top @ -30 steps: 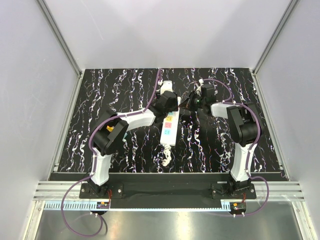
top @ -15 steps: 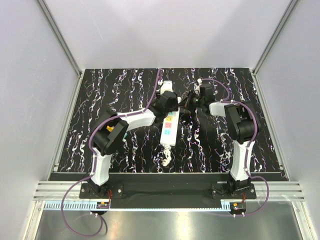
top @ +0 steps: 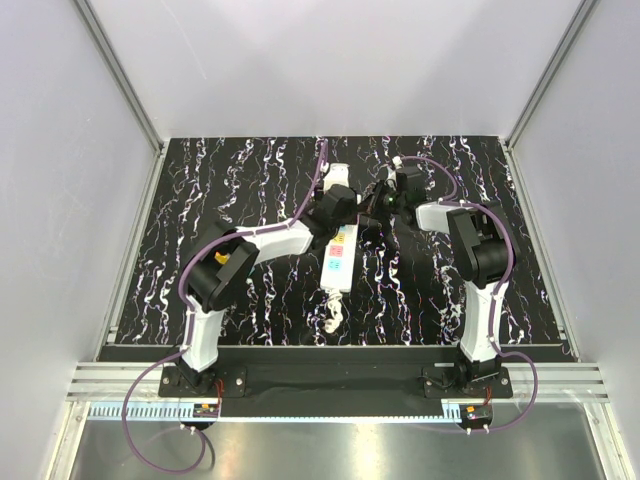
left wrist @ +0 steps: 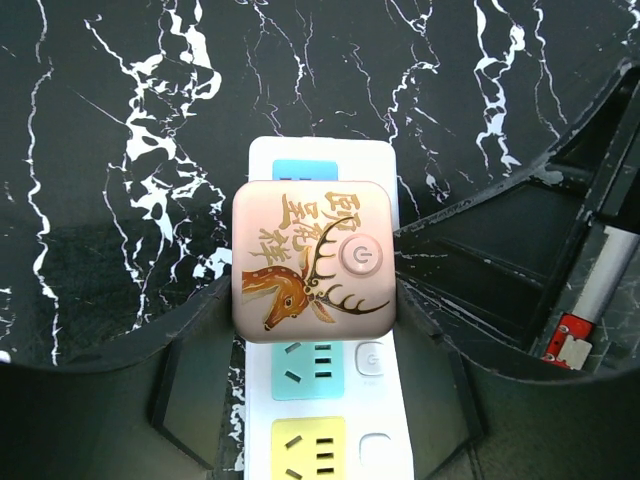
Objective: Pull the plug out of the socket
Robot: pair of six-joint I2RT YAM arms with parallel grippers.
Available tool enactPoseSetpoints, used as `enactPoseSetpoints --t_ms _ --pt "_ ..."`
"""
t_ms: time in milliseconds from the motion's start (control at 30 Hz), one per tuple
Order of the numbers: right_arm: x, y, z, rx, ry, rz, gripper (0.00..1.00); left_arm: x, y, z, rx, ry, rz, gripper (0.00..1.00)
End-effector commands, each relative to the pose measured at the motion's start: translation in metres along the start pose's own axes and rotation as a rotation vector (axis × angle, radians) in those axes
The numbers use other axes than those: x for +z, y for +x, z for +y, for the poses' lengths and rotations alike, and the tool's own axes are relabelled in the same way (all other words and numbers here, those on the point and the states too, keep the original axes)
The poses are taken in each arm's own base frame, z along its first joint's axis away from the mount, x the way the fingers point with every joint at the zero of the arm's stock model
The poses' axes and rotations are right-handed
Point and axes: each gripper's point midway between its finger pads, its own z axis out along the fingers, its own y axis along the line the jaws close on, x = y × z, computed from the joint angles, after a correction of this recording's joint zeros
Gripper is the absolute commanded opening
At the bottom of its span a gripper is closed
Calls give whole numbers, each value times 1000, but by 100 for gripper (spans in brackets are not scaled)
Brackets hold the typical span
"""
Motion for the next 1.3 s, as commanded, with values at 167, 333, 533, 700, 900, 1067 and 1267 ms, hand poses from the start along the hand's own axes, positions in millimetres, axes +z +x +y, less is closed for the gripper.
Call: enactPoseSetpoints --t_ms 167,333,533,700,900,1067,1267 --pt "7 37 -39 3 168 93 0 -16 -55 -28 -14 8 -171 0" --pt "8 41 -40 -1 181 102 0 -13 -61 -32 -10 4 -192 0" --pt "13 51 -37 -34 209 123 0 -13 -65 -37 -31 26 -210 0" --pt "17 55 -40 -44 227 134 0 -23 -73 -43 -64 94 -271 0" --pt "17 55 -39 -47 235 140 0 -27 -80 -54 -80 159 -305 0" --pt "19 57 -40 -59 245 150 0 -38 -87 -53 -114 192 -354 0" --pt "20 59 -40 -81 270 164 0 -41 -89 -52 -144 195 -367 0"
